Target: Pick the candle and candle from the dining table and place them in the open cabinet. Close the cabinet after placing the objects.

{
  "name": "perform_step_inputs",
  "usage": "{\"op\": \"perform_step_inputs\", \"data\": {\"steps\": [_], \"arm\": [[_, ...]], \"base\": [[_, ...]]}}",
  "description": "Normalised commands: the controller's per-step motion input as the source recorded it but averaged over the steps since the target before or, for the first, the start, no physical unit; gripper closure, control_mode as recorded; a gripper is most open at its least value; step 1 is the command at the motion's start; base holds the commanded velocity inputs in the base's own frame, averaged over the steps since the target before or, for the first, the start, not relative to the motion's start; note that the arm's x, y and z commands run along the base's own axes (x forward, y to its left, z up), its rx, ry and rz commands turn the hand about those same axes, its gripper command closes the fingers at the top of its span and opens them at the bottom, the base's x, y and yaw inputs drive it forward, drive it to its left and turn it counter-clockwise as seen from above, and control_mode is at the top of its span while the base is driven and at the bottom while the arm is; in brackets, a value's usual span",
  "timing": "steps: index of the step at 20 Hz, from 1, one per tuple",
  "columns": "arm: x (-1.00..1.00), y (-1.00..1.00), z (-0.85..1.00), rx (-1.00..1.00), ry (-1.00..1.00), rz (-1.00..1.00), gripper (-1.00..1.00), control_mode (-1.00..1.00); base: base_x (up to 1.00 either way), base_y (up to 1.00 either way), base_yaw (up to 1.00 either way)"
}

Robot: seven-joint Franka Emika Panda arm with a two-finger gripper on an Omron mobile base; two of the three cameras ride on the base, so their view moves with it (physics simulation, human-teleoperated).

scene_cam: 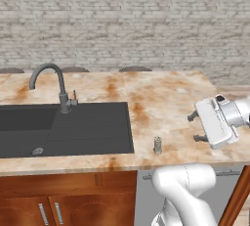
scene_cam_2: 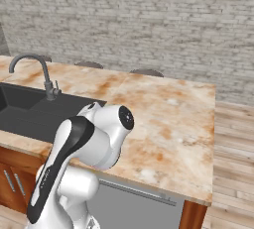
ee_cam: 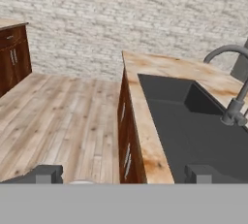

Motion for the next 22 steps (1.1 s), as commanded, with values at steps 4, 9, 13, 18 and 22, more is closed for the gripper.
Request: {"op": "perform_step_inputs", "data": {"steps": [4, 9, 13, 18, 22], "arm": [[-0.33, -0.01, -0.39, -0.02, 0.05, 0.04, -1.00, -1.00], [-0.16, -0.05, -0.28, 0.00, 0.04, 0.01, -1.00, -1.00], [0.01, -0.16, -0.19, 0.00, 0.06, 0.00, -1.00, -1.00], [0.13, -0.16, -0.22, 0.00, 0.05, -0.01, -1.00, -1.00], [0.22, -0.09, -0.17, -0.02, 0.03, -0.01, -1.00, -1.00]], "base": [[0.00, 0.00, 0.00], [0.00, 0.00, 0.00], [0.00, 0.00, 0.00], [0.00, 0.00, 0.00], [0.00, 0.00, 0.00]]}}
